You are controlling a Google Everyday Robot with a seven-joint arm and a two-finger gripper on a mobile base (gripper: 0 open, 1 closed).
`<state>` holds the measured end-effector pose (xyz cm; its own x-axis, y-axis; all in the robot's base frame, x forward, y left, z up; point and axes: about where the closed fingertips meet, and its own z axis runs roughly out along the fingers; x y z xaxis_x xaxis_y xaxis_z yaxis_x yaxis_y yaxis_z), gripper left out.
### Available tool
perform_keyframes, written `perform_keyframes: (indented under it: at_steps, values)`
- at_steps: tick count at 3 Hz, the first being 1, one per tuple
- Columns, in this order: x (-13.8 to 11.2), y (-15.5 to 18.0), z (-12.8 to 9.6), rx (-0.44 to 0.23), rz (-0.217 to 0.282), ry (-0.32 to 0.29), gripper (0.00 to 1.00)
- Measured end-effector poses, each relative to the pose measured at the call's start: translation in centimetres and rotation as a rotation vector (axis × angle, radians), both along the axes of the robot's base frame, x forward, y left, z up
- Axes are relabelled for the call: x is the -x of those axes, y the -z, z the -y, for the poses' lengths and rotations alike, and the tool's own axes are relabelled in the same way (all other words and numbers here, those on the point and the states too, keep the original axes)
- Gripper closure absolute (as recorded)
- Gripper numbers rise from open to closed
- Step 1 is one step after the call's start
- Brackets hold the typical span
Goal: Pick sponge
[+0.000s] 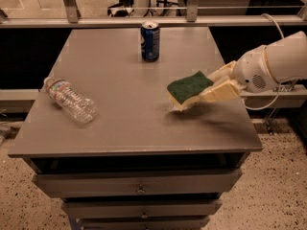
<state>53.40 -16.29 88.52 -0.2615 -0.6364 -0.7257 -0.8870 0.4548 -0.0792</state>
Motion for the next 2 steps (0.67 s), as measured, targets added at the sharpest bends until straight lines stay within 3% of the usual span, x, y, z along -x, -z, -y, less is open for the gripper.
perform_keyframes:
  at_steps: [1, 2]
  values:
    - [-0.83, -2.53, 0.55, -0.064, -0.001, 0.014, 1.0]
    - [-0.97, -3.1, 0.5, -0.068, 0.009, 0.012, 1.0]
